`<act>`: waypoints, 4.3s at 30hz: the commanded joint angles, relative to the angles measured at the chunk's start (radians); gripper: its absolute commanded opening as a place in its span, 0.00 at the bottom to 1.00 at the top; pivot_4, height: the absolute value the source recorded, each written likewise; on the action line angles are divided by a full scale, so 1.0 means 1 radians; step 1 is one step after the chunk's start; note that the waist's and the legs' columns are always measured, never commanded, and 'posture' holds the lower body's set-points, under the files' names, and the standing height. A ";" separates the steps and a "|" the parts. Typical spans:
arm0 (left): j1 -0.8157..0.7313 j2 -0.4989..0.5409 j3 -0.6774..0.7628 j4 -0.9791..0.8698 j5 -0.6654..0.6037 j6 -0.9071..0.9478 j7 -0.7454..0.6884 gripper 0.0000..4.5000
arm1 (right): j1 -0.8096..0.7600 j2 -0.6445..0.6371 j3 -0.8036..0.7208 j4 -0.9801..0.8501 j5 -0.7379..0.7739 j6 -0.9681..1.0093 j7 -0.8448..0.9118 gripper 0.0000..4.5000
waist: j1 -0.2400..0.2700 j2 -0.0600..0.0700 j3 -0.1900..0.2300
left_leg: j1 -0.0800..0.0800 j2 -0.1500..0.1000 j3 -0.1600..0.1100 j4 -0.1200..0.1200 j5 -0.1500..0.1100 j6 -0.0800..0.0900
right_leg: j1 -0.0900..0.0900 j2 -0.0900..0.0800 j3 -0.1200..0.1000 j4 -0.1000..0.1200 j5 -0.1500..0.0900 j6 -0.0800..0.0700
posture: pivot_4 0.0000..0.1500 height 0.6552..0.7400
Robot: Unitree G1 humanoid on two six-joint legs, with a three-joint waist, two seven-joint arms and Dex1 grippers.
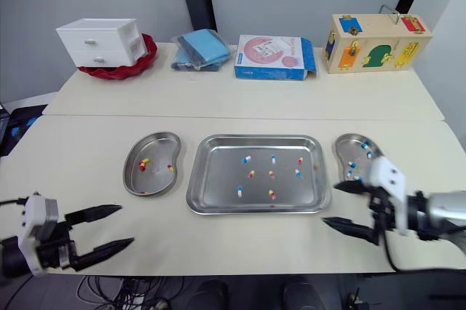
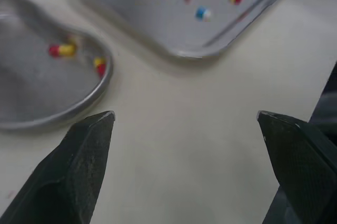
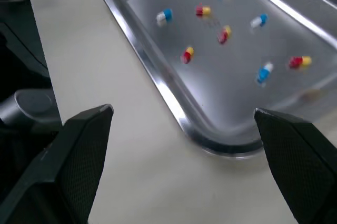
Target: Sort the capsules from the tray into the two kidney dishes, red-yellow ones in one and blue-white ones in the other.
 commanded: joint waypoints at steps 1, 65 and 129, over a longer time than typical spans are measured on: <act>0.042 -0.047 -0.034 -0.084 -0.026 -0.082 -0.009 1.00 | -0.142 0.057 0.125 -0.037 0.019 0.122 -0.124 1.00 | 0.004 -0.003 -0.001 | 0.000 0.000 -0.001 0.000 0.000 0.000 | 0.000 0.000 -0.001 0.000 0.000 0.000 | 1.00 1.00; 0.126 -0.316 -0.292 -0.045 0.030 -0.615 0.221 1.00 | -0.676 0.577 0.795 0.248 -0.450 0.267 -0.382 0.00 | -0.004 -0.002 -0.002 | -0.010 0.000 -0.002 -0.001 0.000 0.000 | -0.014 0.000 -0.002 0.002 0.000 0.000 | 1.00 1.00; 0.000 -0.300 -0.510 0.023 -0.045 -0.713 0.053 1.00 | 0.023 0.039 -0.182 0.293 -0.313 -0.025 -0.158 1.00 | 0.014 -0.001 -0.002 | -0.009 -0.001 0.001 0.000 0.000 0.001 | -0.010 0.000 0.001 0.000 0.000 0.000 | 1.00 1.00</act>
